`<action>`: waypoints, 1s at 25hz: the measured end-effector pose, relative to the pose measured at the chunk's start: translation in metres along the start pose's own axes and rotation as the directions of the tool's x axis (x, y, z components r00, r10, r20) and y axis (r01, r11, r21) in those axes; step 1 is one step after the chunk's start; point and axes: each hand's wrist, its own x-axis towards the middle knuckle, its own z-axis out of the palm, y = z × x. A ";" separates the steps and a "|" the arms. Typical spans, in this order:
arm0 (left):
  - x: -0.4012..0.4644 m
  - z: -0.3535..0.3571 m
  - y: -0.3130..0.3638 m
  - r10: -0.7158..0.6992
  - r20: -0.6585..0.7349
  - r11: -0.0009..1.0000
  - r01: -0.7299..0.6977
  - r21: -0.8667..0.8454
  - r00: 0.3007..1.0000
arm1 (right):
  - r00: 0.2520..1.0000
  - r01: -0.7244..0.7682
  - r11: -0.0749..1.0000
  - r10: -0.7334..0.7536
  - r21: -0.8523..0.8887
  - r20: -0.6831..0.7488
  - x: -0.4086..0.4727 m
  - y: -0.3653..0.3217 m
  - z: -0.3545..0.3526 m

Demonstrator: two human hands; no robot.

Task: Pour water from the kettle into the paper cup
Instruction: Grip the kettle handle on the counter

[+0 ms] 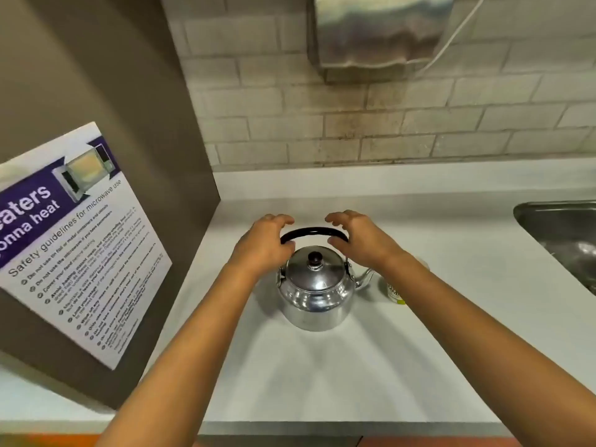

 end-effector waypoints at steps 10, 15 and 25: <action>0.033 0.033 -0.003 0.053 0.042 0.991 -0.047 -0.127 0.998 | 0.996 0.000 0.992 0.012 0.126 -0.090 0.008 0.014 0.023; 0.037 0.041 0.005 -0.087 0.002 0.978 0.086 -0.188 0.996 | 0.996 -0.004 0.988 0.019 0.157 -0.090 0.006 0.013 0.022; 0.030 0.014 0.021 -0.147 -0.066 0.949 0.122 -0.292 0.987 | 0.951 0.016 0.962 0.070 0.273 -0.302 -0.013 -0.015 0.007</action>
